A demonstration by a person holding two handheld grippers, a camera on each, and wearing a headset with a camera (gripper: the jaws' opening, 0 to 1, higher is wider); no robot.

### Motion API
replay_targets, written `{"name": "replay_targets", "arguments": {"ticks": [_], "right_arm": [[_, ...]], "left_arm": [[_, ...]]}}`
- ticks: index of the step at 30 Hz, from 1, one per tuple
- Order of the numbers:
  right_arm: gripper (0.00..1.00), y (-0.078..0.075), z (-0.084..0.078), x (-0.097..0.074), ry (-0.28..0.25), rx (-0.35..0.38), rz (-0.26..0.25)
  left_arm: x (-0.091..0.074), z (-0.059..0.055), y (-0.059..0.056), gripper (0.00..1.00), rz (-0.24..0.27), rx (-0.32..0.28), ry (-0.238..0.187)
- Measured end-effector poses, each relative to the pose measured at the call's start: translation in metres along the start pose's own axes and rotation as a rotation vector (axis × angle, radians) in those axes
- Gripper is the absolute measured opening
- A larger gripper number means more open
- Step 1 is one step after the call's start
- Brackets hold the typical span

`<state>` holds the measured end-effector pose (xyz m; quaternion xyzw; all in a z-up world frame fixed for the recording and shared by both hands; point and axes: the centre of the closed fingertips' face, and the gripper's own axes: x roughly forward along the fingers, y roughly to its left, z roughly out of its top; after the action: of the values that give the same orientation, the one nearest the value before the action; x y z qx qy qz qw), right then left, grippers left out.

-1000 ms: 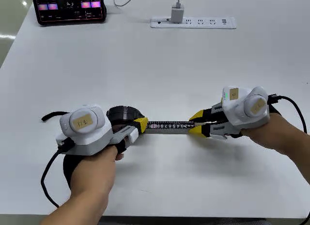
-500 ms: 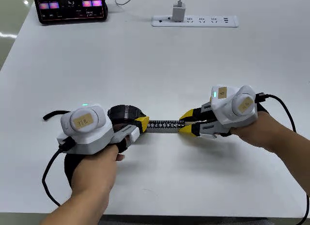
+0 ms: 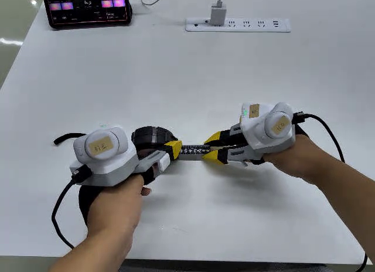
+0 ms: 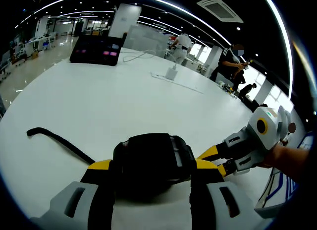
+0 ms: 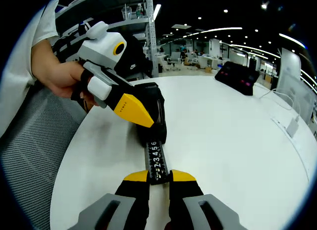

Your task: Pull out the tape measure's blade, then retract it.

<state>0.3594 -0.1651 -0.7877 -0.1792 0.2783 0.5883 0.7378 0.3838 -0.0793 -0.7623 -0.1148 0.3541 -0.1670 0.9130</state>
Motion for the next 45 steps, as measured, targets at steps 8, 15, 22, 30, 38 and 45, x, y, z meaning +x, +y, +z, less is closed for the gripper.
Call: {"name": "replay_targets", "arguments": {"ticks": [8,15,22,30,38,45], "right_arm": [[0.11,0.001,0.006,0.01,-0.014,0.011,0.006],[0.11,0.001,0.009,0.013,-0.02,0.017,0.008],[0.11,0.003,0.013,0.019,-0.025,0.019,0.011],[0.1,0.003,0.019,0.026,-0.036,0.02,0.018],[0.11,0.006,0.024,0.032,-0.042,0.014,0.024],[0.11,0.005,0.025,0.032,-0.036,0.023,0.015]], "left_arm": [[0.0,0.0,0.0,0.57,-0.001,-0.004,0.0],[-0.001,0.0,-0.001,0.57,-0.003,-0.009,-0.001],[-0.001,0.0,-0.001,0.56,0.0,-0.008,0.007],[-0.001,-0.001,0.0,0.56,-0.004,-0.014,0.007],[-0.001,0.0,0.0,0.57,-0.006,-0.015,0.002],[0.0,0.001,0.0,0.58,-0.004,-0.018,-0.004]]}}
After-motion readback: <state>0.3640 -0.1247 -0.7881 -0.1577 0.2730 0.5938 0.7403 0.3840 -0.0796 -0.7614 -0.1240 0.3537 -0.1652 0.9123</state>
